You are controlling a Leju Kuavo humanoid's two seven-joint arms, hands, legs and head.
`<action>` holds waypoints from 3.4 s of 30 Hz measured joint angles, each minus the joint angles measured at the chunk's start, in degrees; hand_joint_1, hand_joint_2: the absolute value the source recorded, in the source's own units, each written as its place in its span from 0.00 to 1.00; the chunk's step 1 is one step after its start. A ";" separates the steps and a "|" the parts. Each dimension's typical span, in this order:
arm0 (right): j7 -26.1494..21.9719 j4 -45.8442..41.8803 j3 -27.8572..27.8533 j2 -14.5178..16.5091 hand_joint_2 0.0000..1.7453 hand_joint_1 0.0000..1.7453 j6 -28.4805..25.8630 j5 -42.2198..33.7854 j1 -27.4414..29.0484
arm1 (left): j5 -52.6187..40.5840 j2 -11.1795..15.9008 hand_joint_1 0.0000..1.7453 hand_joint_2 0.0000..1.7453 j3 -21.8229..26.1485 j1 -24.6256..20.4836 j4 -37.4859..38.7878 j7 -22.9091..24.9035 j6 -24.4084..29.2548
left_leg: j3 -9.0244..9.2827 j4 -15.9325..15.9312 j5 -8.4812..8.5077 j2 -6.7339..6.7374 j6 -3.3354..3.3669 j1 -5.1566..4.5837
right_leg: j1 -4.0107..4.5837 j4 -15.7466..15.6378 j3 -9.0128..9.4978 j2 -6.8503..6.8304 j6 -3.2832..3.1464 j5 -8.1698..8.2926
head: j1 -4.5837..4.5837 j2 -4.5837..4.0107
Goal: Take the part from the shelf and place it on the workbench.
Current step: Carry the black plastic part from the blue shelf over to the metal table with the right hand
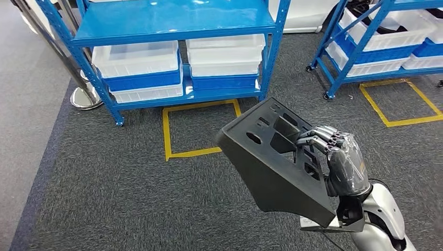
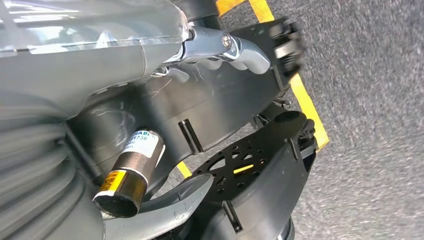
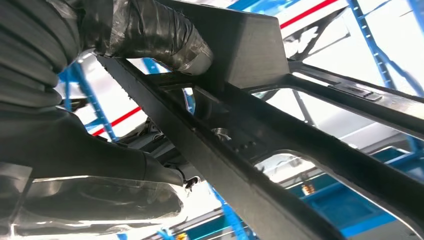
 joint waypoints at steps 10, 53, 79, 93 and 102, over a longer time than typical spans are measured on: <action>0.01 0.00 0.02 -0.08 1.00 1.00 0.48 -0.21 -0.08 | 0.06 0.13 0.00 1.00 -0.01 0.10 -0.36 -0.36 0.04 | 6.63 -14.64 8.07 -2.63 1.40 0.86 | -0.61 2.55 -2.69 4.64 3.08 0.23 | 0.12 0.00; 1.70 -1.00 0.06 -0.99 1.00 1.00 0.85 0.49 1.41 | -35.44 -5.68 0.00 1.00 20.93 14.74 -0.07 11.23 0.12 | 7.11 -14.78 7.41 5.94 1.00 0.43 | 0.93 1.93 -0.85 -3.82 2.32 -0.82 | 0.52 0.00; 1.95 0.73 1.77 0.26 1.00 1.00 4.60 -1.34 -3.48 | -40.54 -2.77 0.00 1.00 15.85 12.16 0.03 14.19 0.23 | 7.06 -16.01 8.47 2.82 1.80 0.71 | -0.80 12.02 -6.98 -0.48 4.17 -2.98 | 1.03 0.00; 1.23 2.70 1.94 -0.52 1.00 1.00 7.92 -5.65 -8.81 | -72.87 -1.70 0.00 1.00 15.92 7.88 4.25 10.00 0.13 | -0.20 -0.50 1.98 -0.04 -0.34 0.75 | -0.03 0.02 -0.49 2.60 0.60 0.92 | 0.93 0.00; 0.52 4.01 1.97 -0.91 1.00 1.00 8.32 -6.55 -10.43 | -77.57 -0.30 0.00 1.00 12.03 2.82 5.43 9.44 -2.58 | 4.92 -14.66 9.03 -3.77 1.24 1.09 | -0.75 2.80 -2.98 6.67 3.32 0.03 | 1.01 0.00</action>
